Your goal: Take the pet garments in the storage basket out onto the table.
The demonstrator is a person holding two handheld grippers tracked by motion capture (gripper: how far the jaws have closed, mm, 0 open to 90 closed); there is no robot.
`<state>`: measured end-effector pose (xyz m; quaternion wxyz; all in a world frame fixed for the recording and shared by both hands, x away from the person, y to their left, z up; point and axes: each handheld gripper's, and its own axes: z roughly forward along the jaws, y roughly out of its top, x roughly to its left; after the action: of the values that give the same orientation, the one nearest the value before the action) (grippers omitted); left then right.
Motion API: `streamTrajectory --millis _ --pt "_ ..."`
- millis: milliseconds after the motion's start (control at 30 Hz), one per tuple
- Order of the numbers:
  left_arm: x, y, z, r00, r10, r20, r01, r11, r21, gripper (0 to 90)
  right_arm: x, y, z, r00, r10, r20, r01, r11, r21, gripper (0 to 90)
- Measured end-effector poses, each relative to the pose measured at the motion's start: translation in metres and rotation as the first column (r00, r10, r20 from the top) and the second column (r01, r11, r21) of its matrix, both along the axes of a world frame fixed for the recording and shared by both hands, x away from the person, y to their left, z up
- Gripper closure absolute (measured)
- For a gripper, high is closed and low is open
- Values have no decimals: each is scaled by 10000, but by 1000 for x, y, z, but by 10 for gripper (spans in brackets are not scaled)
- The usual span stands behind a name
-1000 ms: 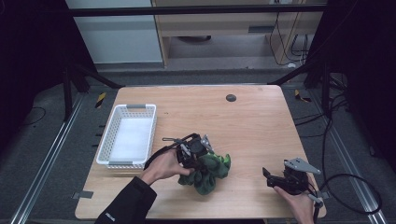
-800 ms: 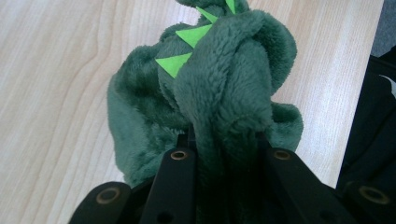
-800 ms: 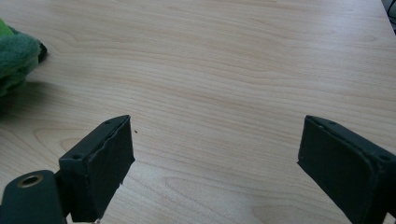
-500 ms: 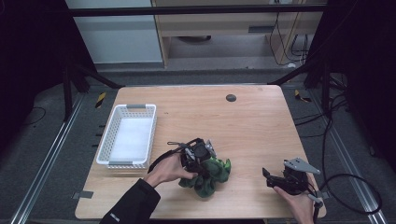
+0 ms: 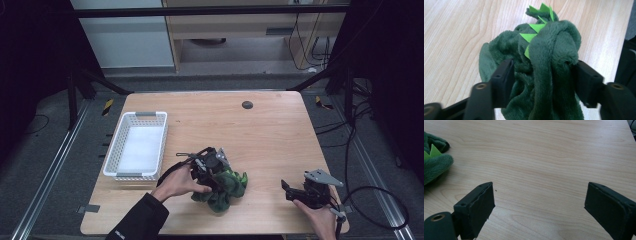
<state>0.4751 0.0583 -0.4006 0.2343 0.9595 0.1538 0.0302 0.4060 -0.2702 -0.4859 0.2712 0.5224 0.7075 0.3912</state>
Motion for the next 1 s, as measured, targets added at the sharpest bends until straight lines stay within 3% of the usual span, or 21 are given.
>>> streamTrajectory --millis 233,267,367,500,733,900,933,967,1000 --pt "-5 11 7 9988 227 439 -197 9976 -657 295 0 -1 0 10000 -32 3 32 10000 29 88" --pt "-7 14 9 9982 348 493 -296 9943 -1027 274 0 -1 -1 10000 -43 8 43 10000 20 88" --pt "-10 17 11 9967 468 659 -382 9913 -1261 263 0 -1 -1 10000 -52 28 52 10000 5 87" --pt "-14 24 14 9917 860 958 -658 9782 -1968 231 0 -1 0 10000 -43 73 43 10000 44 87" --pt "-21 41 17 9774 1742 1195 -1305 9428 -3068 216 0 0 0 9999 -58 144 57 10000 74 85" --pt "-28 56 18 9617 2437 1254 -1784 9040 -3886 211 0 1 0 9999 -51 118 50 9999 98 84" --pt "-31 63 18 9537 2728 1267 -1985 8875 -4159 210 0 1 0 9999 -37 120 36 10000 56 84" --pt "-31 63 18 9537 2728 1267 -1985 8875 -4159 209 0 1 0 9999 -37 120 36 10000 56 84" --pt "-32 67 18 9484 2888 1308 -2090 8798 -4270 209 0 1 0 9999 -38 113 38 10000 55 84"
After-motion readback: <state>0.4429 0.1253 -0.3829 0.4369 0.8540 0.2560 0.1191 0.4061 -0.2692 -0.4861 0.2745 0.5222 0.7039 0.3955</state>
